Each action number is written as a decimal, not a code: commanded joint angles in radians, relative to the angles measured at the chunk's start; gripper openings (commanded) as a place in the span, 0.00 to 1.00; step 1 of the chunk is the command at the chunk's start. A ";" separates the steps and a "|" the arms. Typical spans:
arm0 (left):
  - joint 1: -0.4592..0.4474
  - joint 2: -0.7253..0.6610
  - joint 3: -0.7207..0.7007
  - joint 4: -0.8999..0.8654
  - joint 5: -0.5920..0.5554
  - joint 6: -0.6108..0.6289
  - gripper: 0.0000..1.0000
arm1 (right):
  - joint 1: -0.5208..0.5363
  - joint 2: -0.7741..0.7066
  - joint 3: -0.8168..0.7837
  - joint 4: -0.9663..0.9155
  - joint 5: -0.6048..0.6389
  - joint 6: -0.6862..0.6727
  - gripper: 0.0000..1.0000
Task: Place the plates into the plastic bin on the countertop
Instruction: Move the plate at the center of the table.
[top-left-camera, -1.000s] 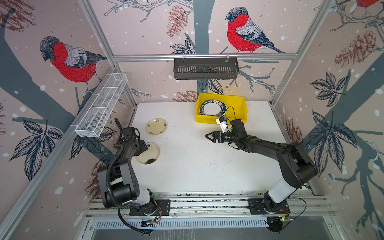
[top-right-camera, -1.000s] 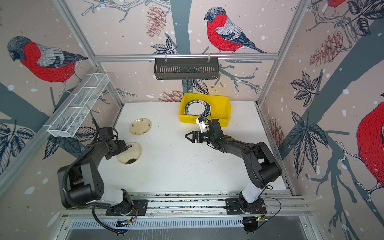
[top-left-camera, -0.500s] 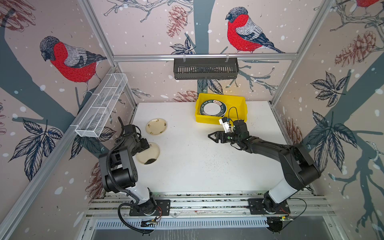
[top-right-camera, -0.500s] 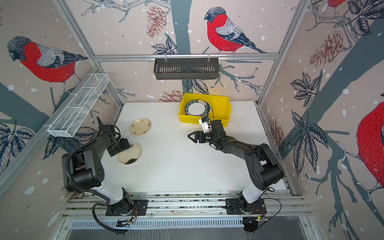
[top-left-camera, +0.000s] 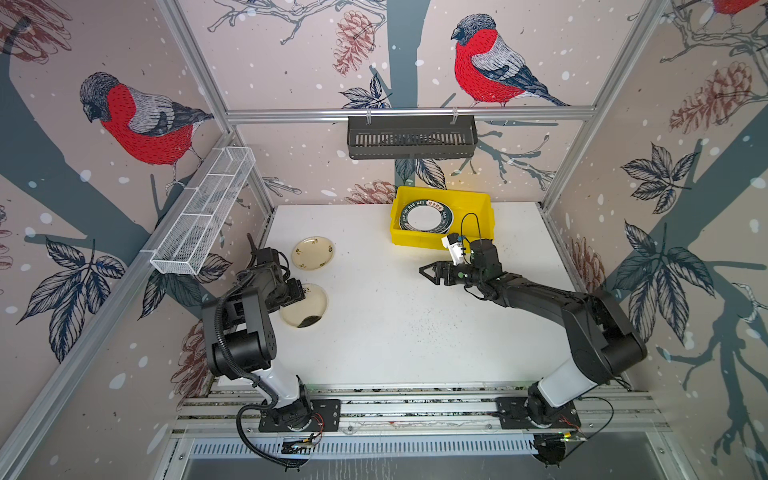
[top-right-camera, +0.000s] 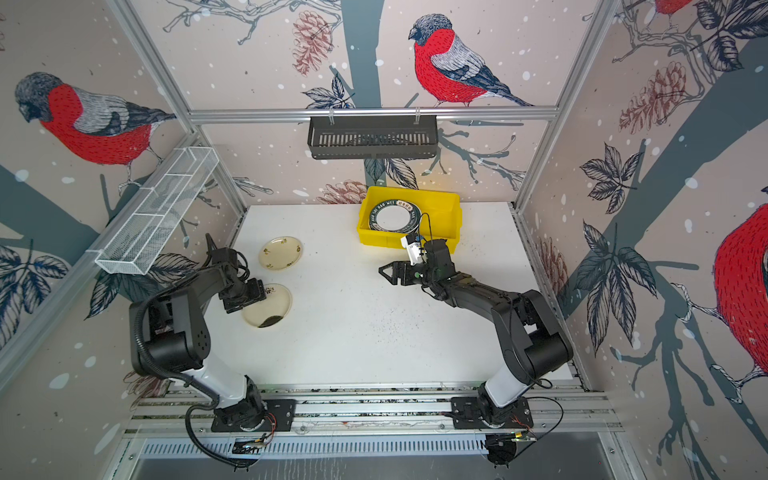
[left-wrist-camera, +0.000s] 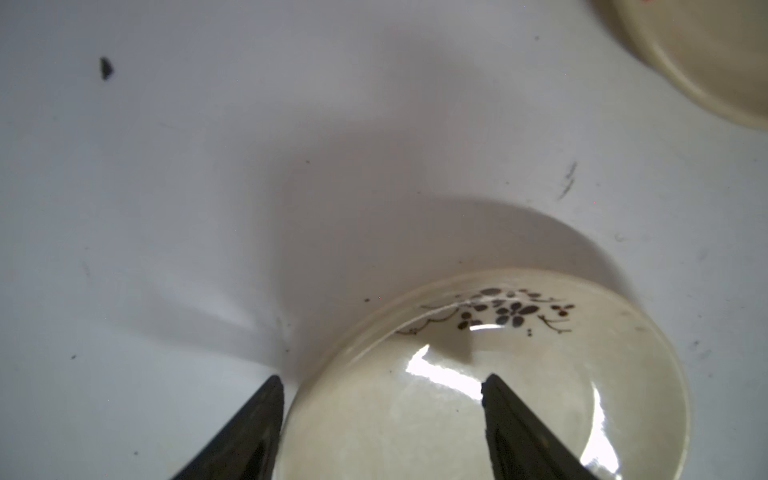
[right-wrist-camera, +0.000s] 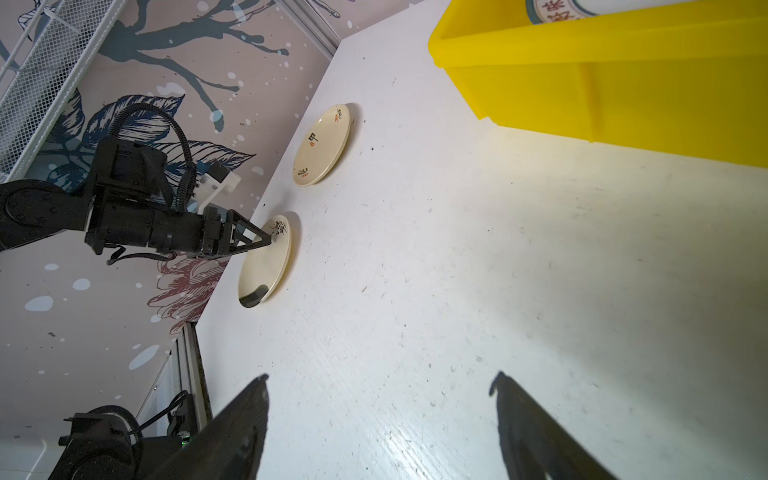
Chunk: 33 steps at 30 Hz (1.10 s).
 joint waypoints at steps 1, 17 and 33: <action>-0.050 0.004 0.050 -0.057 0.006 0.015 0.75 | 0.000 0.001 0.000 -0.001 0.010 -0.006 0.85; -0.098 -0.134 0.066 -0.039 -0.058 -0.071 0.77 | 0.003 -0.022 0.009 -0.045 0.035 -0.010 0.85; -0.074 0.048 0.074 -0.053 -0.098 -0.077 0.82 | -0.005 -0.068 0.015 -0.097 0.067 -0.035 0.85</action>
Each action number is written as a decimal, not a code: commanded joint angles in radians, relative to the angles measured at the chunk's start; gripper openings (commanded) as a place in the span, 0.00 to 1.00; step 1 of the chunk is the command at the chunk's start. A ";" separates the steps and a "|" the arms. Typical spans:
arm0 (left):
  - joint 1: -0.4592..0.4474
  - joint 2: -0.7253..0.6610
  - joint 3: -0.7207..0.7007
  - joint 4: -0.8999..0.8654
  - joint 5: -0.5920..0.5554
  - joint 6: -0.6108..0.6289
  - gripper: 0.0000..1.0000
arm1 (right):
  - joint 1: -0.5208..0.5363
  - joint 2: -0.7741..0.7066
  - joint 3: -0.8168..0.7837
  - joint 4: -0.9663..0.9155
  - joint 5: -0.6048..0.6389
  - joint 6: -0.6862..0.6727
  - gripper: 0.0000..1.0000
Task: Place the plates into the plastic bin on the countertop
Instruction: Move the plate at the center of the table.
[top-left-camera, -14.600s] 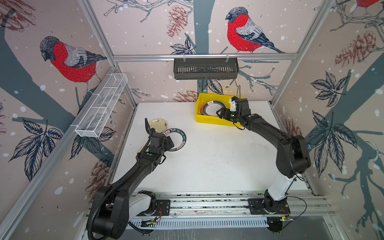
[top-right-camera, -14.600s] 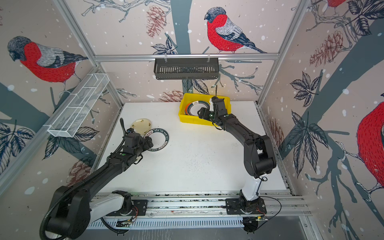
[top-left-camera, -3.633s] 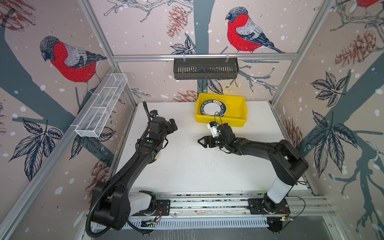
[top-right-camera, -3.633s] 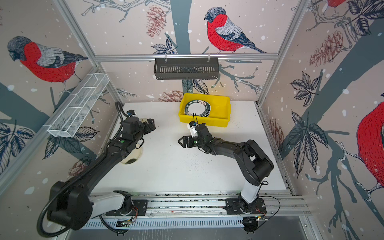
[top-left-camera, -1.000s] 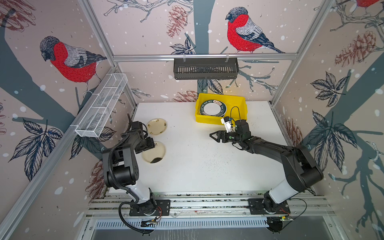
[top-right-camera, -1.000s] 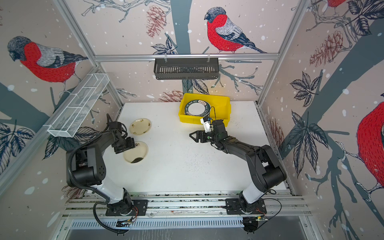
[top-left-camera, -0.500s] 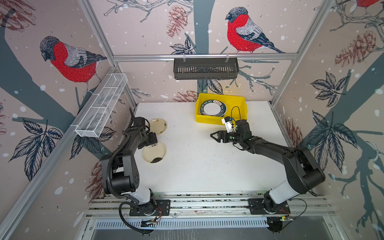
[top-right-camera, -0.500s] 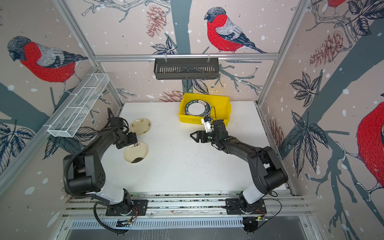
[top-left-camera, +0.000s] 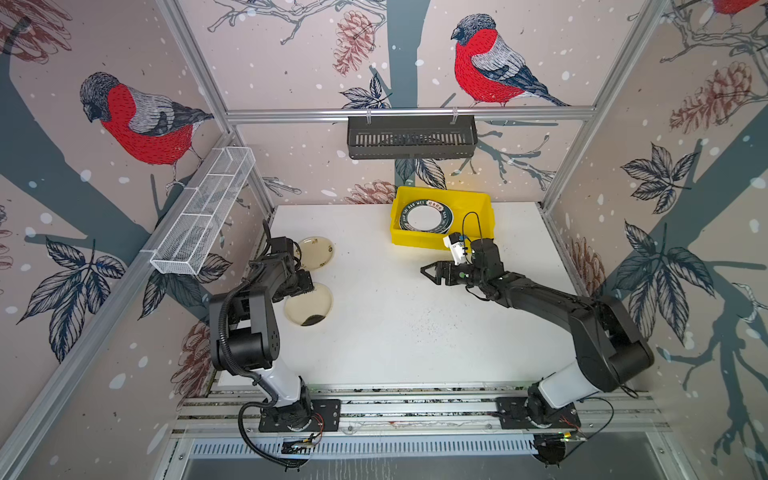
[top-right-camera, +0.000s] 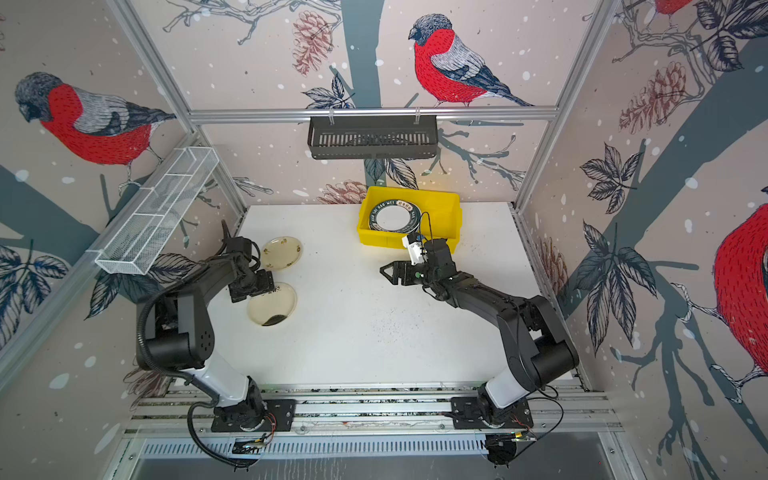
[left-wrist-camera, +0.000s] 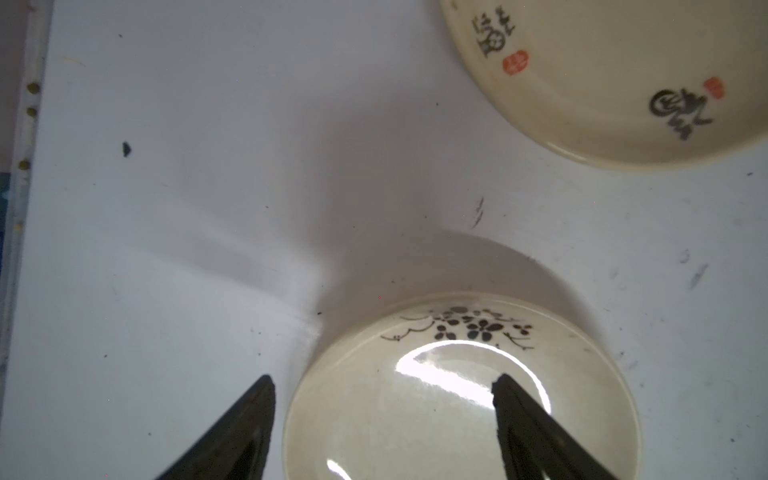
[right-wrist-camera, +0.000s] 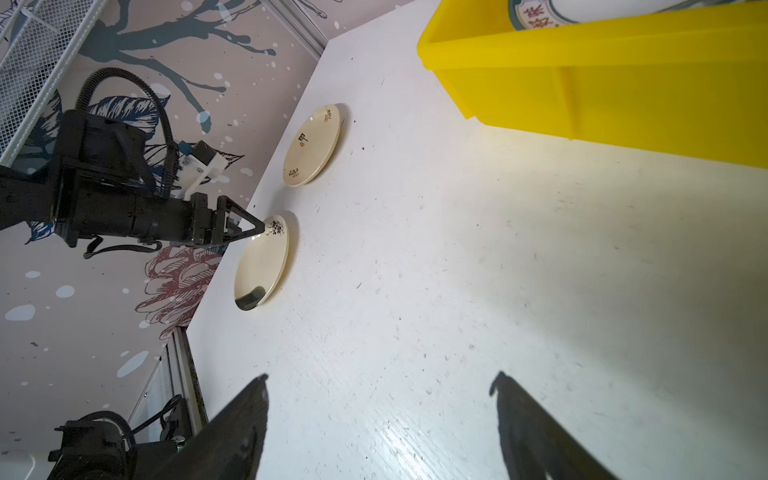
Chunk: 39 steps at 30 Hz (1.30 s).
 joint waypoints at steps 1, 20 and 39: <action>0.011 0.021 -0.001 -0.015 0.030 -0.012 0.82 | -0.009 -0.019 0.006 -0.021 0.022 -0.029 0.85; -0.063 0.037 -0.134 0.072 0.296 -0.048 0.72 | -0.016 -0.056 0.022 -0.054 0.043 -0.018 0.85; -0.304 -0.075 -0.343 0.391 0.480 -0.307 0.58 | 0.000 -0.118 -0.069 -0.071 0.074 -0.002 0.86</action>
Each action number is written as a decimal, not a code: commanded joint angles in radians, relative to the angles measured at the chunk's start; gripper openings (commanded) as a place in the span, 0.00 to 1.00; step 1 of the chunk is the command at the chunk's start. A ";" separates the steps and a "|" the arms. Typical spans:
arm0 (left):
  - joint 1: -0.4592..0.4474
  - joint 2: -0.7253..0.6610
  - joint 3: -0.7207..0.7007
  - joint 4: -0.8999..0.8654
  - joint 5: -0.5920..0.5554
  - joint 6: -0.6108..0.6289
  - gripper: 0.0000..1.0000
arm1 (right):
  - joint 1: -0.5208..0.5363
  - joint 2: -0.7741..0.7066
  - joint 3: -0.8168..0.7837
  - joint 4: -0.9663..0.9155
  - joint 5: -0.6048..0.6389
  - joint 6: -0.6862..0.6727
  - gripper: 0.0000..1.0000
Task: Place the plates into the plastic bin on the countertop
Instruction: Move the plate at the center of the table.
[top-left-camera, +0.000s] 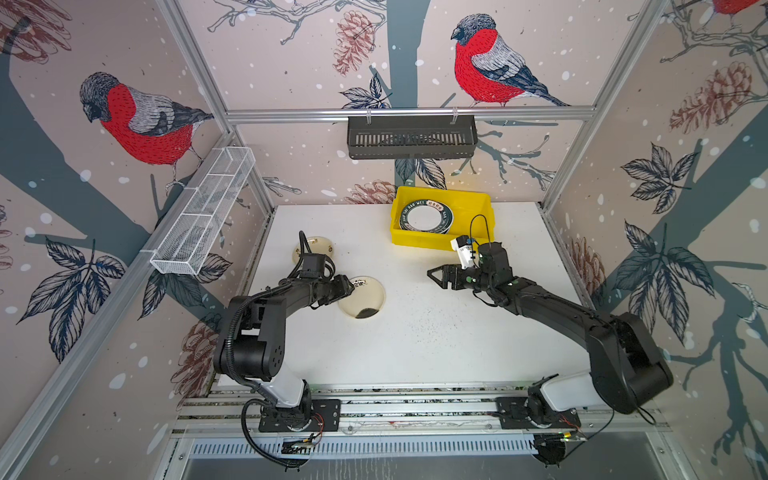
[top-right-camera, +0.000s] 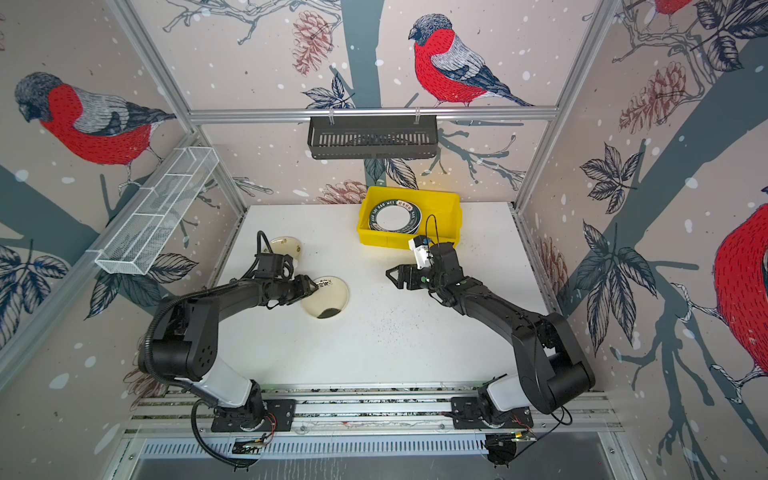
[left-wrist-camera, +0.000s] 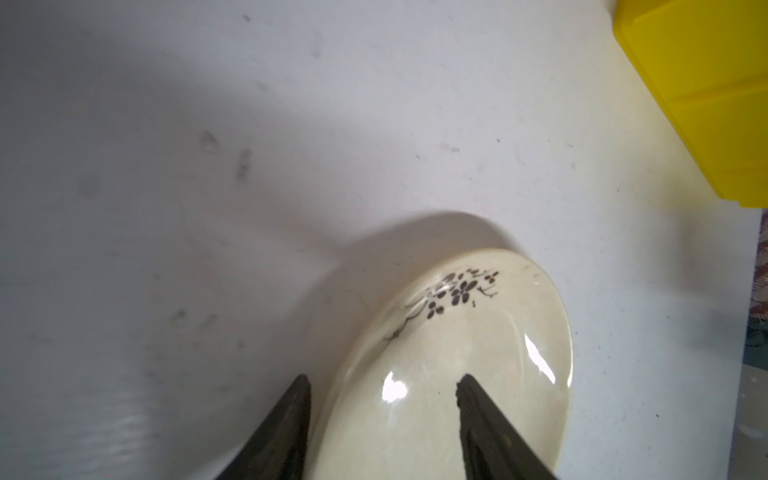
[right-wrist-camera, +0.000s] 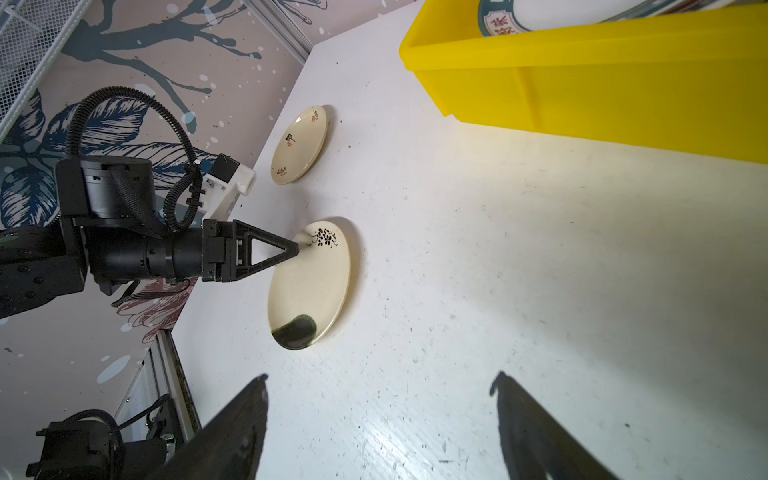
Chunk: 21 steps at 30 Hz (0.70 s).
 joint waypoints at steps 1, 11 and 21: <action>-0.032 0.002 -0.035 -0.081 0.022 -0.079 0.58 | 0.002 -0.005 -0.004 -0.004 0.019 0.017 0.85; -0.130 0.061 -0.034 0.097 0.065 -0.139 0.58 | 0.046 -0.005 0.045 -0.098 0.076 0.020 0.86; -0.159 0.176 0.028 0.209 0.120 -0.123 0.58 | 0.133 0.078 0.117 -0.126 0.168 0.062 0.86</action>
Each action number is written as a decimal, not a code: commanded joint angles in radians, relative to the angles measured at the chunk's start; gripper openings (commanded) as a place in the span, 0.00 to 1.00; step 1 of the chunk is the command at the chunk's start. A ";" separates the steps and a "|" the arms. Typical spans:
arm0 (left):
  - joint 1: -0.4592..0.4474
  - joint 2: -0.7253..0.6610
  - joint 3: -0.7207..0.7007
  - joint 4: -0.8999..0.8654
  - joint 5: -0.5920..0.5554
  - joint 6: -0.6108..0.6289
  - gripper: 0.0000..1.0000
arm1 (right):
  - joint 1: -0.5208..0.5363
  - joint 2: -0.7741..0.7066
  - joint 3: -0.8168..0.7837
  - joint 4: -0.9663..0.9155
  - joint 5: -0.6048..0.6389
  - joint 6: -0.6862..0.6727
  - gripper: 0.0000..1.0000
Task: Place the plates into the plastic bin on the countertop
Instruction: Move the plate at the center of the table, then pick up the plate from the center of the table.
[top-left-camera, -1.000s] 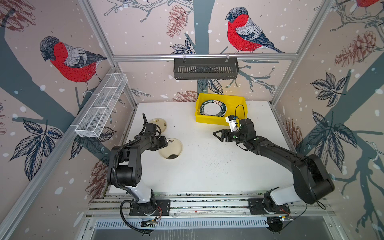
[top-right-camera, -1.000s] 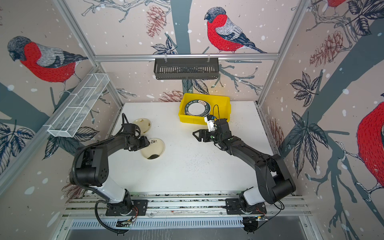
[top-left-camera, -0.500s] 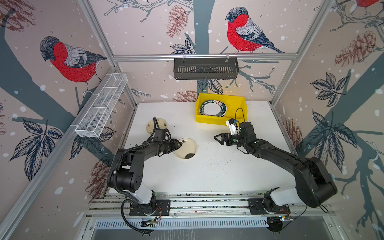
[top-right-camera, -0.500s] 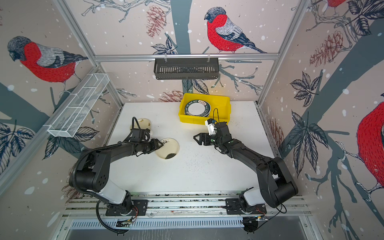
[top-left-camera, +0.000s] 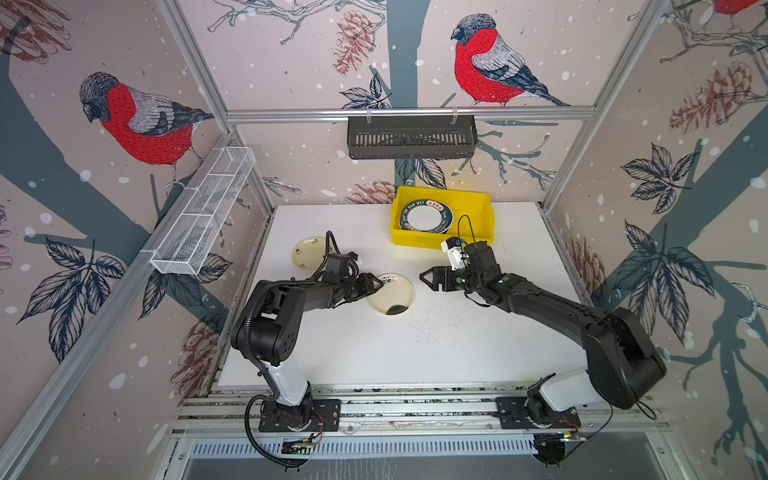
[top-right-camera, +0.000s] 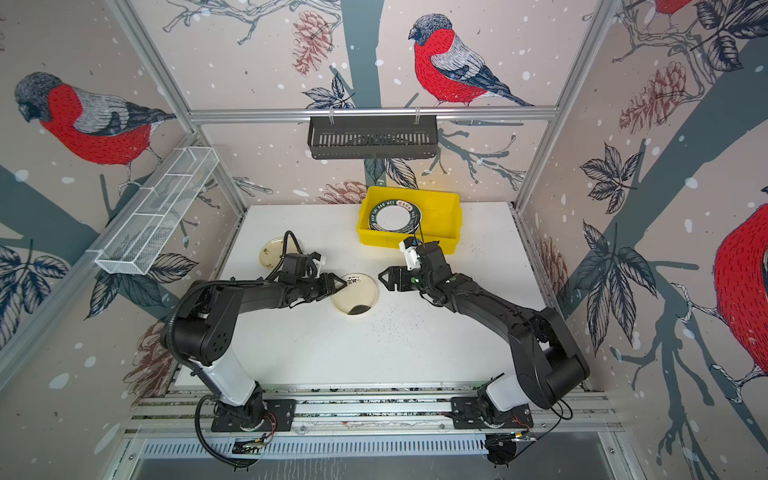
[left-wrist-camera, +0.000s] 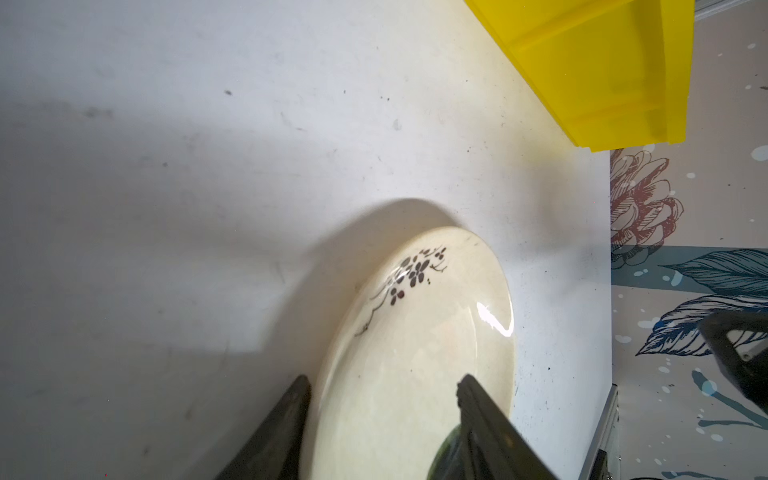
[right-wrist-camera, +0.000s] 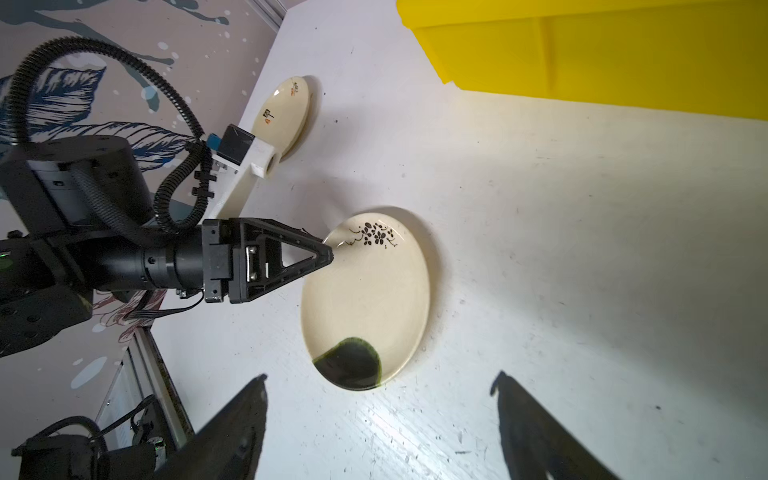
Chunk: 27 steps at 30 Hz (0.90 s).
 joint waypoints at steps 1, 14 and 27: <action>-0.002 0.028 0.007 -0.105 -0.042 0.016 0.58 | 0.044 0.041 0.044 -0.016 0.050 0.013 0.86; -0.003 -0.033 -0.073 -0.099 -0.106 0.052 0.61 | 0.174 0.178 0.164 -0.049 0.138 0.056 0.86; -0.002 -0.119 -0.207 -0.069 -0.115 0.038 0.59 | 0.213 0.232 0.180 -0.035 0.138 0.072 0.86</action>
